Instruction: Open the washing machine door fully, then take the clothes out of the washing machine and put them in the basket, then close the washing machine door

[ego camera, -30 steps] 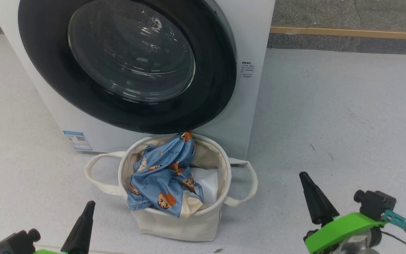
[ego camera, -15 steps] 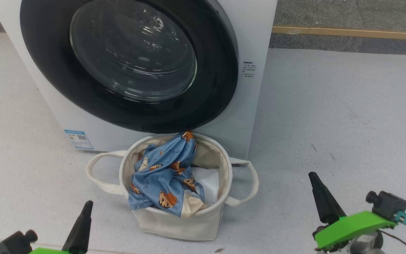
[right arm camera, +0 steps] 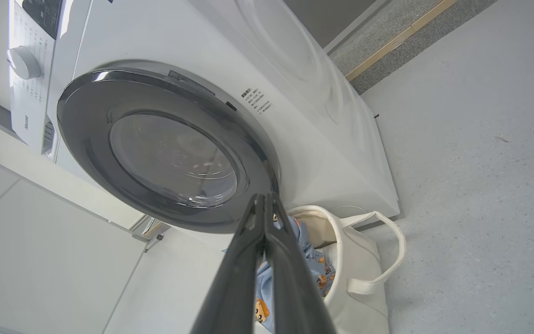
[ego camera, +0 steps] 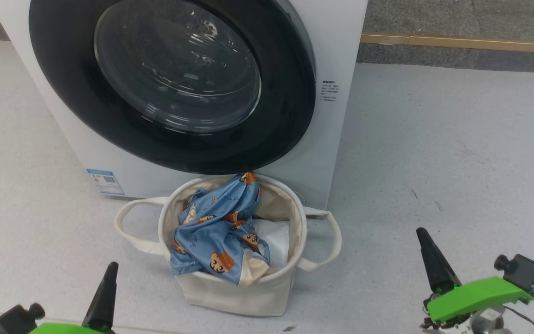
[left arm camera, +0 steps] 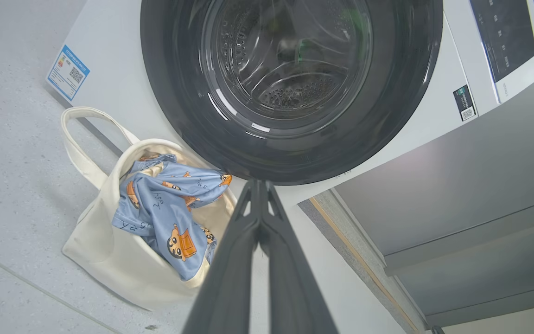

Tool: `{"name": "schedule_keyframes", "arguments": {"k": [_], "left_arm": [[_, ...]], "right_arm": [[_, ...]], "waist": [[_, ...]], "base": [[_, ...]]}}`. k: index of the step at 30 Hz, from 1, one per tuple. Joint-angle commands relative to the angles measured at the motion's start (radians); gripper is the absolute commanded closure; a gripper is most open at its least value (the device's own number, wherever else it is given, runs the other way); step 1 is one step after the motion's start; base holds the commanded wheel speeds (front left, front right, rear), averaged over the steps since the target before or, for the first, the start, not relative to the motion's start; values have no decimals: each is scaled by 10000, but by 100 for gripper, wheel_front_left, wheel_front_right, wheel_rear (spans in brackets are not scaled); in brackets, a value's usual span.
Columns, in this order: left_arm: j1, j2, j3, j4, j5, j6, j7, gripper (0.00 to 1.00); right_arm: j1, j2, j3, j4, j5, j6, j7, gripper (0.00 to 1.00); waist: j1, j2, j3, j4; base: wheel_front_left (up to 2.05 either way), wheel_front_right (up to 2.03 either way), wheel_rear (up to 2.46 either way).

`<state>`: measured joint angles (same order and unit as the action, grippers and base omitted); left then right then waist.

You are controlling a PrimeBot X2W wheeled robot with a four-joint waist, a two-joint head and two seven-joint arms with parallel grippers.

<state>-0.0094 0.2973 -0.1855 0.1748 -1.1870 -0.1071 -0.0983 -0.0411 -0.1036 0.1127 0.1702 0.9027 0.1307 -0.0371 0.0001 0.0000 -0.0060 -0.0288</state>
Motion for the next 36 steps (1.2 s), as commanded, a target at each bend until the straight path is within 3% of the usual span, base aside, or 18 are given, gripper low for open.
{"name": "schedule_keyframes", "arguments": {"k": [1,36], "left_arm": [[-560,12,406,-214,-244,-100,92,100],[-769,-1181,1622,253,-2378,-170,1041,100]], "right_arm": [[-510,10,-67,-248,374,1,66,100],[-575,150,-1017,252,3958,1,661,100]], "waist": [[0,0,3,9],[0,0,48,152]], "base": [[0,0,0],[0,0,0]]}}
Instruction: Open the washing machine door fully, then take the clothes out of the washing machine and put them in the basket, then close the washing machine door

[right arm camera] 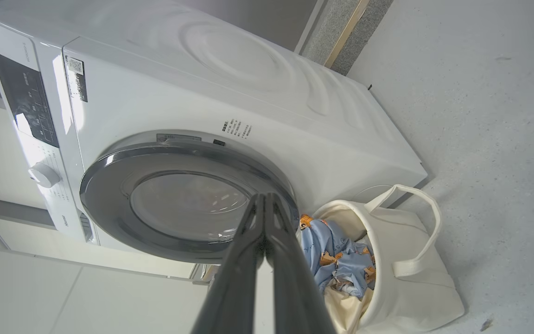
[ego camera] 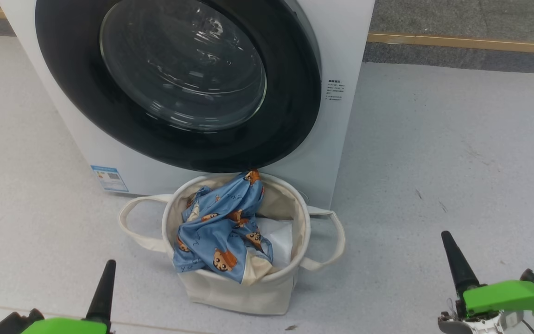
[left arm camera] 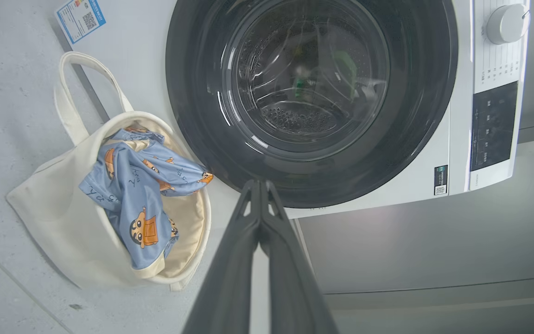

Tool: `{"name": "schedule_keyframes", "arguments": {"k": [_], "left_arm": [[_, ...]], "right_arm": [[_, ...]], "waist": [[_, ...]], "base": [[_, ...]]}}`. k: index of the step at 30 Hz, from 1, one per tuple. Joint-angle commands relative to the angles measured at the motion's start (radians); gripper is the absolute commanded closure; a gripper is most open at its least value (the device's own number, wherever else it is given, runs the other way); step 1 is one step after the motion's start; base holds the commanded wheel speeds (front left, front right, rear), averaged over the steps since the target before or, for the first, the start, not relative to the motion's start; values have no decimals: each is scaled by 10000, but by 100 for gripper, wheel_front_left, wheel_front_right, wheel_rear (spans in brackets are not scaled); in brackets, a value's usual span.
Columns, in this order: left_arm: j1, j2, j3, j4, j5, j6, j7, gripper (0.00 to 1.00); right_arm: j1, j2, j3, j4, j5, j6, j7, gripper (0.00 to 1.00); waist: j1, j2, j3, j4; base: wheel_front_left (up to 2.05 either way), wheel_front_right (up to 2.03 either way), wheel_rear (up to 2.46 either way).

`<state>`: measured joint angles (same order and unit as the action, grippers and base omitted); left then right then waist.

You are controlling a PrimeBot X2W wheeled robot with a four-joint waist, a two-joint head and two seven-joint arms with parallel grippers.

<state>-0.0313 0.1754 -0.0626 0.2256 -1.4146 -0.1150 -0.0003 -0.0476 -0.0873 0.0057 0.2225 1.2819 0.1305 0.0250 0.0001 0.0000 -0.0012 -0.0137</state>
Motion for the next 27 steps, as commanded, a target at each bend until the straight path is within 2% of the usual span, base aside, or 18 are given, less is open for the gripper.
{"name": "schedule_keyframes", "arguments": {"k": [1,27], "left_arm": [[-556,4,429,-241,-163,-93,89,100],[-708,-867,1323,94,-1665,-143,787,100]], "right_arm": [[-512,-8,25,-257,267,3,57,100],[-562,119,-692,103,2794,2,512,100]], "waist": [[0,0,2,5],[0,0,34,108]], "base": [[0,0,0],[0,0,0]]}}
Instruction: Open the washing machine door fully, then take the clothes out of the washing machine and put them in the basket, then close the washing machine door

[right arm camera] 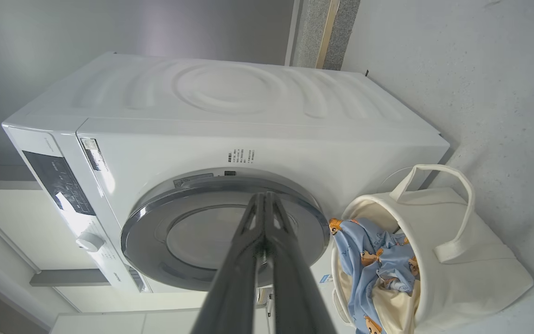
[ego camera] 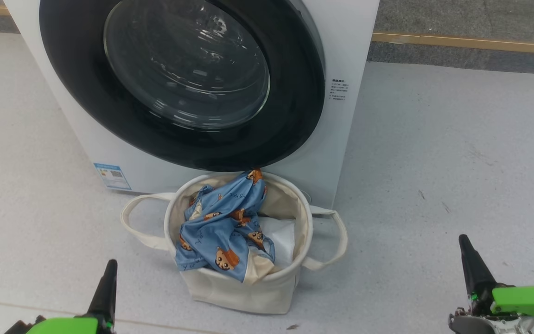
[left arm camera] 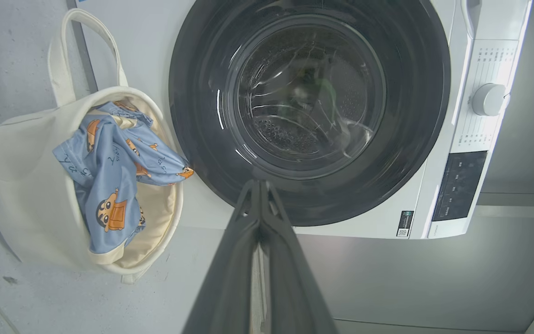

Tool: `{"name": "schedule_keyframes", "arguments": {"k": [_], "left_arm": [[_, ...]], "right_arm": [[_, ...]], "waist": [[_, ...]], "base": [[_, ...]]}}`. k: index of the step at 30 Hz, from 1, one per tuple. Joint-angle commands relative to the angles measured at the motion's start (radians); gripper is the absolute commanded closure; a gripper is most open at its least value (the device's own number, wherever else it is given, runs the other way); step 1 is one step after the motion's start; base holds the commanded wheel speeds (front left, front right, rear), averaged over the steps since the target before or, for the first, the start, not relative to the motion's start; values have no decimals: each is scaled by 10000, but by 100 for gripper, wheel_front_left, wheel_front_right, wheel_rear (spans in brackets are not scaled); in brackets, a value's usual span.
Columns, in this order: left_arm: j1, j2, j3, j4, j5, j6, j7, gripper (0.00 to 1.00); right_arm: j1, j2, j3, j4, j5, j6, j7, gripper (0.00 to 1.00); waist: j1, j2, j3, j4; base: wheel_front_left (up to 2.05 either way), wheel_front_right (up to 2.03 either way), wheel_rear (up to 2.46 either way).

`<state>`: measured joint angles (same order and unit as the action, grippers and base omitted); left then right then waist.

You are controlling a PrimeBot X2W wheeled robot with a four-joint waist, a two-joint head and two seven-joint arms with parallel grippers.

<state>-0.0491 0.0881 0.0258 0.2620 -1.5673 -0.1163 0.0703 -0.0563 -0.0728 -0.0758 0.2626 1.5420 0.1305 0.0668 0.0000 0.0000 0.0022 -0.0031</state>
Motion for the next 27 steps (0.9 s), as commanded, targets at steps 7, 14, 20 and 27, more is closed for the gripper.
{"name": "schedule_keyframes", "arguments": {"k": [7,14,20,27], "left_arm": [[-572,-240,692,-176,-558,-143,279,100],[-574,-256,714,-174,-551,-144,296,100],[-575,-265,727,-173,-540,-144,307,100],[-577,-276,742,-173,-528,-144,319,100]], "right_arm": [[-489,11,-81,-197,899,2,225,100],[-491,29,-110,-194,891,2,247,100],[-493,44,-130,-193,874,2,263,100],[-495,59,-152,-191,856,2,281,100]], "waist": [[0,0,9,31],[0,0,10,31],[0,0,10,31],[0,0,9,31]], "base": [[0,0,0],[0,0,0],[0,0,0],[0,0,0]]}}
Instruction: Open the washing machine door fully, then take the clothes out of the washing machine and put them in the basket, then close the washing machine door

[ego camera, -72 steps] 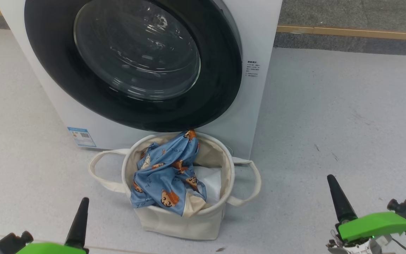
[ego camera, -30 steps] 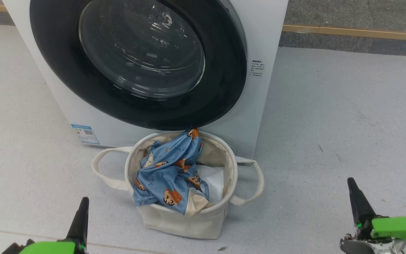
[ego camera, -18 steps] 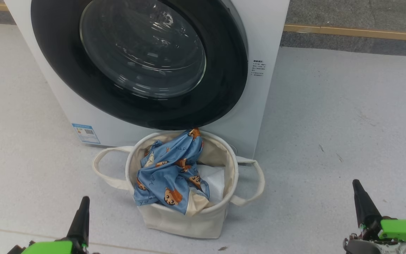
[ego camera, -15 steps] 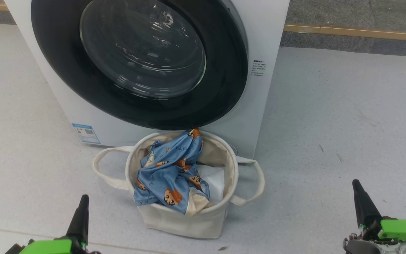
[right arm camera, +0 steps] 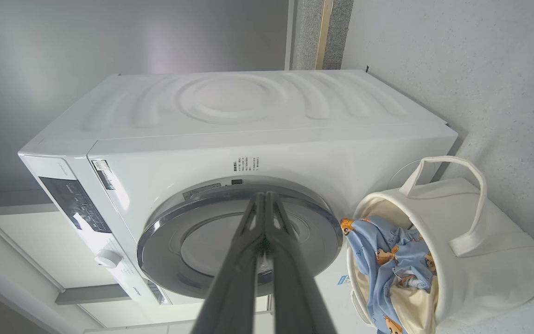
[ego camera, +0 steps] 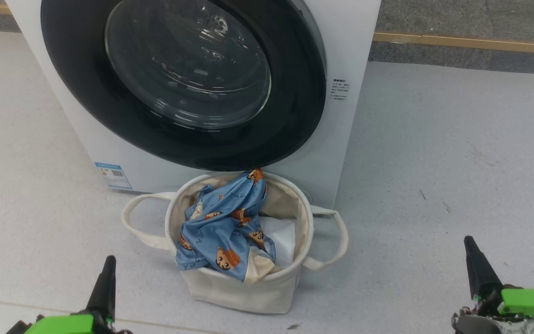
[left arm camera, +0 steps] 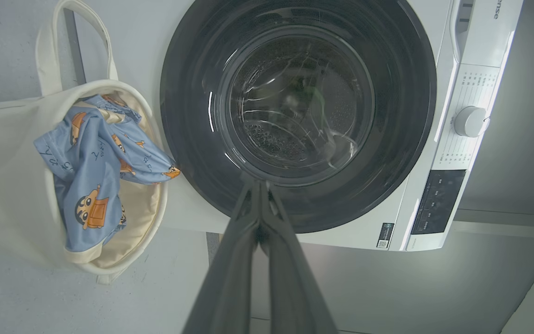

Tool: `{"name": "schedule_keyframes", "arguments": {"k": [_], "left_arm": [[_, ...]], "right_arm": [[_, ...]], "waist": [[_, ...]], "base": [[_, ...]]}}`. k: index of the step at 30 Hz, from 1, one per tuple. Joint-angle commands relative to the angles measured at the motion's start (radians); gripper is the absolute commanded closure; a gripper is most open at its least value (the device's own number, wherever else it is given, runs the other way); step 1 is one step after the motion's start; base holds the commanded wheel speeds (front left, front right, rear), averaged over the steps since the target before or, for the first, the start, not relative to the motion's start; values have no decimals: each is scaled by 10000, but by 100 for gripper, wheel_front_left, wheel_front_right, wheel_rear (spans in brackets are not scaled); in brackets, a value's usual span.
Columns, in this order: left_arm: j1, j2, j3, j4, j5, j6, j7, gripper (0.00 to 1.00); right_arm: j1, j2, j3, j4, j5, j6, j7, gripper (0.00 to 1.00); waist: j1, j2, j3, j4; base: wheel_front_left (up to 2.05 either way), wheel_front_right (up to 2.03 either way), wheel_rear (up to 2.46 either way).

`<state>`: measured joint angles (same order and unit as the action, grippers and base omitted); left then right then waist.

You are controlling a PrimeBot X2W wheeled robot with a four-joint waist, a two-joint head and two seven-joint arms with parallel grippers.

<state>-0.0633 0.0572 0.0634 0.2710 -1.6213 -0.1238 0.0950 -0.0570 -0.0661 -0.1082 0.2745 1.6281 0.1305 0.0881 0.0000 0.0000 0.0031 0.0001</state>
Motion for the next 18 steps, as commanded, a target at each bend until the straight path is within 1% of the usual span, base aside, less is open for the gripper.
{"name": "schedule_keyframes", "arguments": {"k": [1,18], "left_arm": [[-435,32,368,-263,15,-69,73,100],[-437,11,397,-262,39,-69,96,100]], "right_arm": [[-488,-6,169,-310,-8,2,70,100],[-492,25,125,-307,-45,2,106,100]], "waist": [[0,0,0,-1],[0,0,0,-1]], "base": [[0,0,0],[0,0,0]]}}
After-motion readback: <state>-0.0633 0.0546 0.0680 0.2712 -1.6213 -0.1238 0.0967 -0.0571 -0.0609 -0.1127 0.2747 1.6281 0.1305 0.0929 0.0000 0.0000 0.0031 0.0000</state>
